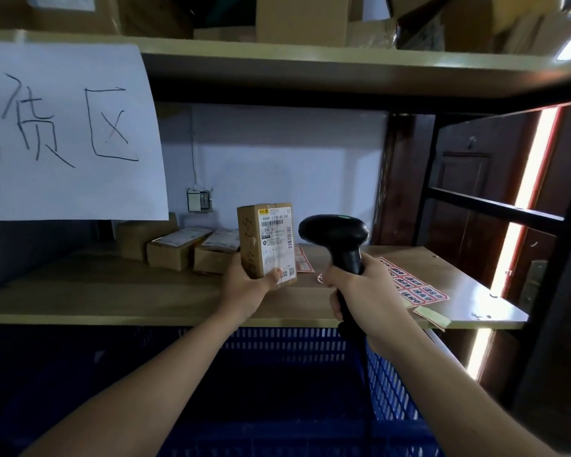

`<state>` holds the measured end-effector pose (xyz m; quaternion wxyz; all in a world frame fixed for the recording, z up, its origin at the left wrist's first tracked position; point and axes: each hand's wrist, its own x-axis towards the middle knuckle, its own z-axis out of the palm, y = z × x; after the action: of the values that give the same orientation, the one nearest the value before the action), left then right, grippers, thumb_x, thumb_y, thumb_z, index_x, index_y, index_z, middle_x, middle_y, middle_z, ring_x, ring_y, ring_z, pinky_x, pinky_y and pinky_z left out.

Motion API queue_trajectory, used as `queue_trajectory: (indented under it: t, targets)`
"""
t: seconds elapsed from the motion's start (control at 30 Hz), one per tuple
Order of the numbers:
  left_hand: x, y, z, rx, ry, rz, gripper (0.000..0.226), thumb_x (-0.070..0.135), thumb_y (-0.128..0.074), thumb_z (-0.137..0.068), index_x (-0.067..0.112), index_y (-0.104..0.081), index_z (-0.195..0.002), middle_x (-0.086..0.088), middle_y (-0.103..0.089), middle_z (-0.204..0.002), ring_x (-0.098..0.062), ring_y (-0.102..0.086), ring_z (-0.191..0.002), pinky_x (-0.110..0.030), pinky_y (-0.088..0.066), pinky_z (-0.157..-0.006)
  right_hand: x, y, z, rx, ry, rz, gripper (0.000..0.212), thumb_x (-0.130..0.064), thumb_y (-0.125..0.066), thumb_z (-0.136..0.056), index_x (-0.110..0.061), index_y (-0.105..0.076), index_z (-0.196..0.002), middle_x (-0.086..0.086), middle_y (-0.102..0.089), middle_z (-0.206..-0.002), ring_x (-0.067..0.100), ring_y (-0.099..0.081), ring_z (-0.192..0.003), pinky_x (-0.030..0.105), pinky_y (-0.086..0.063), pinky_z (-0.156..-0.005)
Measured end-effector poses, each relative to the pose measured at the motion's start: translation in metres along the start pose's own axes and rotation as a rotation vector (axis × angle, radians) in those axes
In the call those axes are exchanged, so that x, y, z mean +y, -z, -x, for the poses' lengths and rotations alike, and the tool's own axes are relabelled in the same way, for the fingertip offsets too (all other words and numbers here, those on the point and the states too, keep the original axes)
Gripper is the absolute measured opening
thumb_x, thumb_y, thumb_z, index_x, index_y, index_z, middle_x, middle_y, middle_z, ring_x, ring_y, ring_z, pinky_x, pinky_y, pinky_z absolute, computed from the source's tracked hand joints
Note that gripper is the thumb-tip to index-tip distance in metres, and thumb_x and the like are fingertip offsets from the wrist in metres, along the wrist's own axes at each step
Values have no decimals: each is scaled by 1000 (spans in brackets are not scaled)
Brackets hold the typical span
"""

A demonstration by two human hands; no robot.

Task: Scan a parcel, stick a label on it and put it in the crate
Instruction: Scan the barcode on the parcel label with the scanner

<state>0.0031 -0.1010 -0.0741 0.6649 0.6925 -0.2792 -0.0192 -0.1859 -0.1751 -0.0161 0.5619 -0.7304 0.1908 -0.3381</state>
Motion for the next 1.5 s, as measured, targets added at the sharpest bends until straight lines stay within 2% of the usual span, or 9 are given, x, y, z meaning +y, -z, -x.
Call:
queue_trajectory:
  t: [0.17, 0.33, 0.43, 0.83, 0.97, 1.03, 1.37, 1.43, 1.5]
  targets:
    - [1, 0, -1, -19, 21, -15, 55, 20, -79, -79, 17, -55, -127, -1, -67, -122, -23, -65, -108, -51, -57, -86, -1, 0, 2, -8, 16, 30, 13, -7, -60, -82, -10, -48, -77, 12, -47, -51, 18, -40, -37, 24, -34, -39]
    - [5, -1, -1, -52, 30, -36, 60, 24, -78, -80, 18, -50, -133, 2, -65, -120, -18, -66, -95, -33, -61, -56, -2, 0, 3, -28, 5, 29, 16, -6, -59, -84, -10, -46, -75, 8, -46, -46, 17, -39, -35, 23, -35, -39]
    - [7, -2, 0, -62, 20, -46, 62, 25, -78, -80, 19, -49, -135, 3, -64, -120, -22, -65, -100, -29, -57, -51, -2, 0, 4, -43, 0, 18, 17, -6, -59, -85, -12, -46, -75, 6, -45, -45, 16, -39, -35, 21, -35, -38]
    - [1, -5, -5, -85, 21, -54, 59, 28, -78, -80, 19, -50, -131, -1, -64, -124, -23, -66, -100, -33, -60, -58, -3, 0, 3, -42, -3, 20, 16, -6, -58, -85, -12, -46, -75, 8, -46, -49, 16, -40, -37, 24, -36, -39]
    - [-2, -5, -7, -98, -25, -27, 59, 25, -80, -78, 17, -53, -130, -2, -65, -127, -23, -62, -114, -41, -54, -92, -3, -1, 4, -34, 9, 39, 17, -6, -59, -84, -13, -47, -74, 7, -47, -48, 17, -41, -38, 24, -36, -40]
    - [-4, -5, -7, -103, -30, -22, 59, 25, -81, -77, 17, -54, -129, -2, -66, -127, -22, -62, -116, -44, -51, -97, -3, -1, 4, -34, 10, 41, 18, -6, -59, -84, -14, -47, -73, 6, -47, -47, 17, -41, -38, 23, -36, -40]
    - [-7, -3, -5, -77, -34, -52, 49, 26, -80, -78, 16, -59, -121, 0, -68, -119, -14, -62, -107, -26, -49, -82, -2, -3, 4, -23, 27, 63, 16, -7, -59, -84, -13, -48, -73, 4, -47, -44, 16, -40, -36, 20, -35, -36]
    - [-8, -2, -3, -54, -91, -49, 54, 24, -81, -77, 20, -53, -124, 4, -65, -117, -16, -61, -112, -24, -49, -82, -1, -4, 3, -26, 20, 54, 17, -7, -59, -84, -14, -49, -73, 4, -47, -44, 15, -40, -35, 19, -36, -36]
    - [-9, -1, -1, -20, -186, -103, 70, 24, -80, -78, 26, -42, -137, 3, -54, -130, -15, -52, -122, -30, -48, -91, -1, -4, 3, -30, 15, 43, 18, -7, -59, -85, -16, -49, -72, 3, -47, -44, 15, -40, -35, 21, -36, -37]
